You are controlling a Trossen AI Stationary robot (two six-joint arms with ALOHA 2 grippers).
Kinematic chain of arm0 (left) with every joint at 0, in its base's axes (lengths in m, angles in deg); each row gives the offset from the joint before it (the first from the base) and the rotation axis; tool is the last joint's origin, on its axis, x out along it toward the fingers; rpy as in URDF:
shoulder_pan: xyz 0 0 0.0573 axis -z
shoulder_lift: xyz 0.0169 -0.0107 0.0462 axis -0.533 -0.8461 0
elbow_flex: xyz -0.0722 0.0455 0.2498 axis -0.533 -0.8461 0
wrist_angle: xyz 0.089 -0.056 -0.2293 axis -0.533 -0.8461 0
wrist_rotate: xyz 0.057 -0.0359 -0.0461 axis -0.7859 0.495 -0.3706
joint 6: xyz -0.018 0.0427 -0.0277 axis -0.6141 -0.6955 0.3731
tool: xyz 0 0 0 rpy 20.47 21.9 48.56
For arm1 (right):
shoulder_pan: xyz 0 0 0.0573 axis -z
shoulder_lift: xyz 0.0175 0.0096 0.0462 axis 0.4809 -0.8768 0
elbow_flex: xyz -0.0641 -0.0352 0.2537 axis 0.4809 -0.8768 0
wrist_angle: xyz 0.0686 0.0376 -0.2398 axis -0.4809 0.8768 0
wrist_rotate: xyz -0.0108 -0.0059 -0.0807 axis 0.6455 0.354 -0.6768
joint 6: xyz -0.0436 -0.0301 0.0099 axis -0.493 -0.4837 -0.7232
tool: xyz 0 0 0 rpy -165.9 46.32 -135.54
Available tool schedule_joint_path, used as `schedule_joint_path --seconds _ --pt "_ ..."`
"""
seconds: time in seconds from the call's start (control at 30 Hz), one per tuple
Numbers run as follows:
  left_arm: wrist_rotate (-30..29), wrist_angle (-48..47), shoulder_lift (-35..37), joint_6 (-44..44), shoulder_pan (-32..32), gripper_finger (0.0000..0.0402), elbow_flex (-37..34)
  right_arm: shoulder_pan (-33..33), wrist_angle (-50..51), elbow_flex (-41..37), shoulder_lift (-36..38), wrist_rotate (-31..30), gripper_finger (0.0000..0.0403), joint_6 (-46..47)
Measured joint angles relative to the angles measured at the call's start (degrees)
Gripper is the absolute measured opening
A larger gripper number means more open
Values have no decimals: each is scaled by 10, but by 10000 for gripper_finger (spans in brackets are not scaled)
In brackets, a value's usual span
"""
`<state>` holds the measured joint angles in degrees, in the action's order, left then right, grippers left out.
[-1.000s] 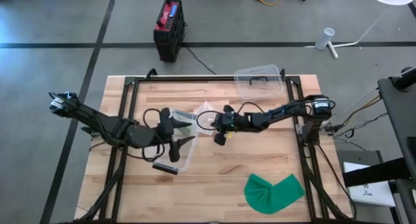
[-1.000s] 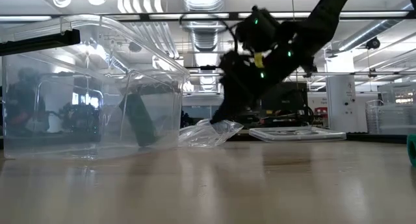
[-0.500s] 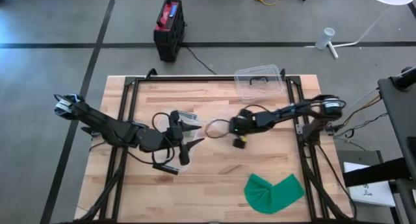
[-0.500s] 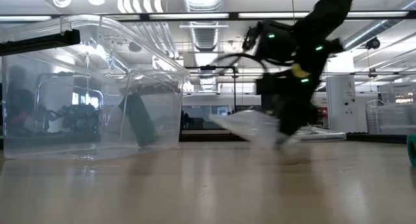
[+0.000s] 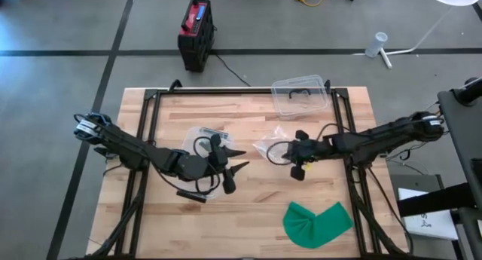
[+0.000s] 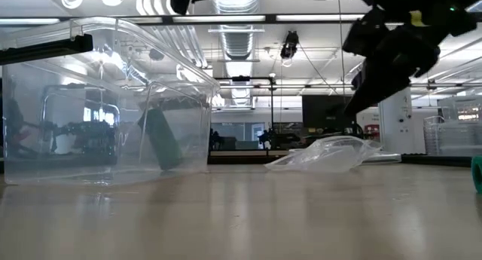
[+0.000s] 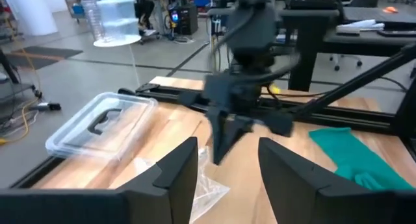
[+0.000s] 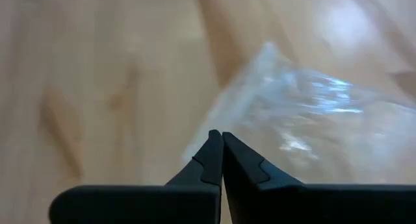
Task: Roll bandage
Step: Roll the blue bandage
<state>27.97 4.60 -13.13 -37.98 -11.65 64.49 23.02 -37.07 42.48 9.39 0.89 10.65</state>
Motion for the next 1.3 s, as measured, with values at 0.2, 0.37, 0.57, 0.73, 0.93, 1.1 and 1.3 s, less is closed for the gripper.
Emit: schedule_joint_path --seconds 0.2,0.37,0.57,0.73,0.93,1.1,1.3 --pt "7 11 -7 5 4 141 0 -33 -23 -30 8 5 0 37" --pt "114 81 -8 -3 23 137 0 -127 -19 -3 -13 -59 0 84" --pt "168 180 -41 -29 77 141 1 -281 -9 65 -71 -176 0 183" --pt "144 229 -75 -23 128 146 1 -385 1 129 -160 -246 0 287" --pt "133 347 -134 0 183 155 1 -441 -15 172 -264 -157 0 508" --pt "133 387 -165 -2 211 165 10 -457 -9 227 -345 -86 0 543" --pt "132 385 -178 21 218 179 19 -456 220 361 -369 -140 12 527"
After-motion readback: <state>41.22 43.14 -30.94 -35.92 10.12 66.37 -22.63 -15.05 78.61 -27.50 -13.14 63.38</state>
